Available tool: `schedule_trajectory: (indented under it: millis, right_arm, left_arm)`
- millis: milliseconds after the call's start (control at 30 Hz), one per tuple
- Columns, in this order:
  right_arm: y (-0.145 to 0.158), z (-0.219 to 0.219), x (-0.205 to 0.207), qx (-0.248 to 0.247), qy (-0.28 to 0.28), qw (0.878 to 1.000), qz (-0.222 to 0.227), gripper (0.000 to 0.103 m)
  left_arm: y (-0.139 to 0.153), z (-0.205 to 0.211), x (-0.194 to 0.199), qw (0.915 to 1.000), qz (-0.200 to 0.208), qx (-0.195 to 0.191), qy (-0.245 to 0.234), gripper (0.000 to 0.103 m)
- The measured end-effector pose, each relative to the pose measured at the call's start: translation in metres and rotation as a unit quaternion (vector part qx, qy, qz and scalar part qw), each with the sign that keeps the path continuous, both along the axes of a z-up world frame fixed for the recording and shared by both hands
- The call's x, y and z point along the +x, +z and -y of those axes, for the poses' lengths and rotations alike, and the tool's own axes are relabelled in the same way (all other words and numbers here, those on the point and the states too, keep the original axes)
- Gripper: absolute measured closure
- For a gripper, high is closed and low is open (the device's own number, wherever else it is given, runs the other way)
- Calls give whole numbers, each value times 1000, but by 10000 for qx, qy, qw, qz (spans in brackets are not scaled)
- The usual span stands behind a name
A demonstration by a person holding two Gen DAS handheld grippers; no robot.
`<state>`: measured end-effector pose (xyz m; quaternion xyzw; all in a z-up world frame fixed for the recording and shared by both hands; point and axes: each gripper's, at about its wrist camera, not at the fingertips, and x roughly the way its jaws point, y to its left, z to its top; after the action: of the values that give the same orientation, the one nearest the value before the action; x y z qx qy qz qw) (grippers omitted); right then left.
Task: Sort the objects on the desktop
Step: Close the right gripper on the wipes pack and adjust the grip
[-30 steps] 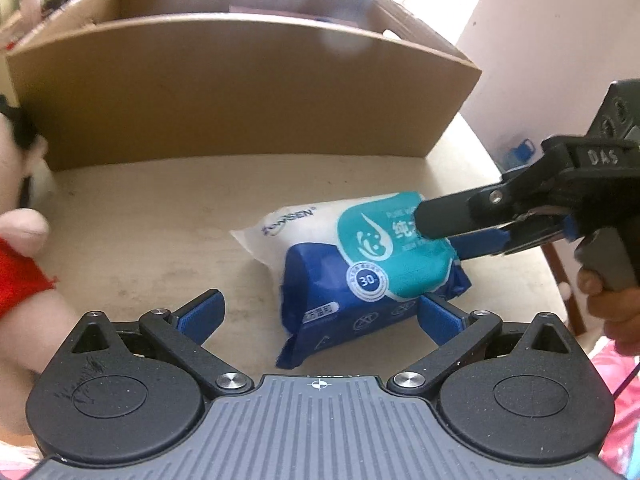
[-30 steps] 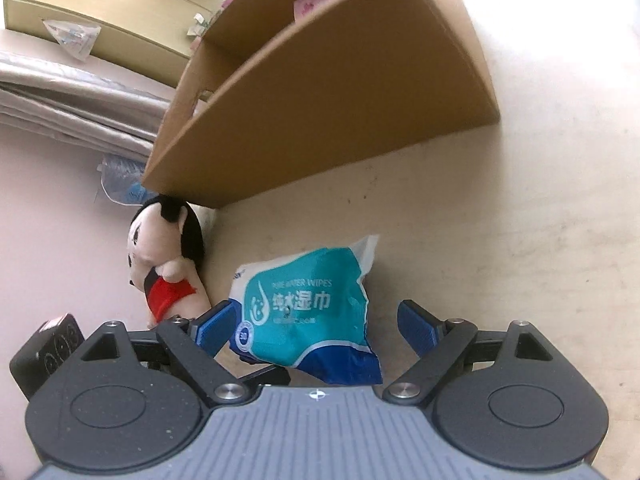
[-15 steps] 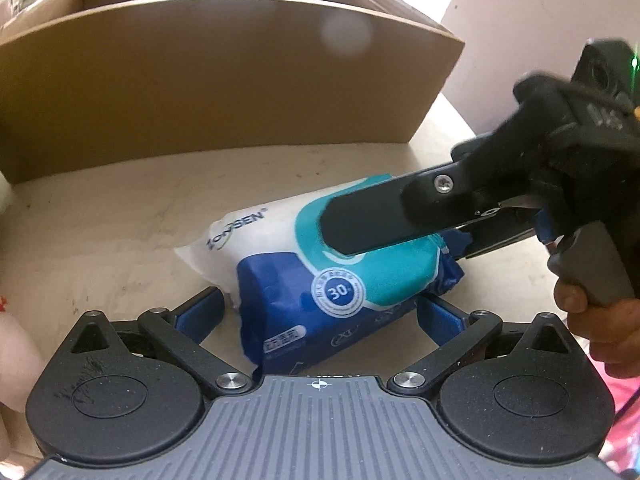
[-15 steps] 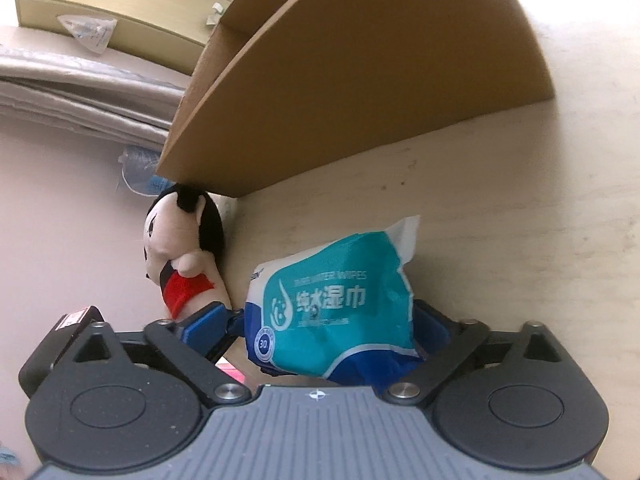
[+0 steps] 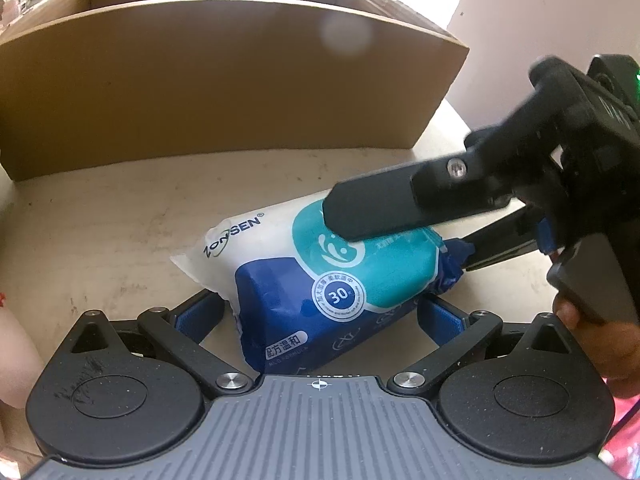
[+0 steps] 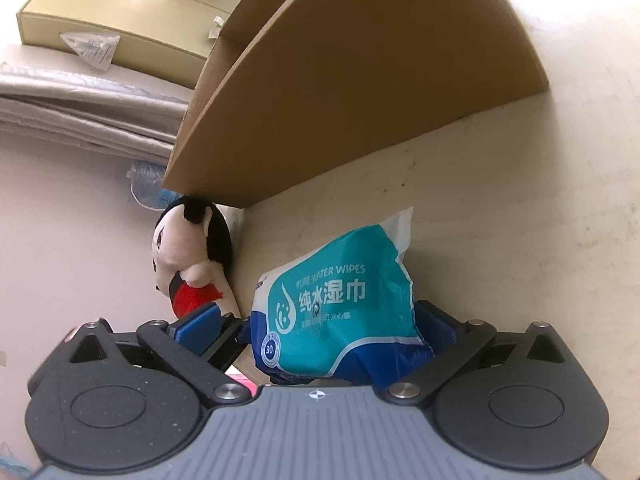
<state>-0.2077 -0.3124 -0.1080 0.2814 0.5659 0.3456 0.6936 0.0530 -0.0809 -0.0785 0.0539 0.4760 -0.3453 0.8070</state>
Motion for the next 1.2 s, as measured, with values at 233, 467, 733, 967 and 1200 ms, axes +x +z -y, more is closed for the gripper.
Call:
schedule_trajectory:
  millis: [233,467,733,967,1200]
  right_arm:
    - [0,1,-2,12,0,10000,76,0]
    - [1,0,-2,-49,9,9999,134,0]
    - [7,4,3,-297,-18,9993,240,0]
    - [8,3,1,-438,112,9981,426,0]
    - [8,-6,-8,-497,161,9974,504,17]
  left_arm:
    - [4,-5,1,10000,-57,10,35,0]
    - [8,-11,0,10000,-58,30,38,0]
    - [12,-15,-1,10000,-37,67,14,0]
    - [13,-17,-4,10000,-31,77,-2,0]
    - [17,-25,-5,9999,-93,46,-11,0]
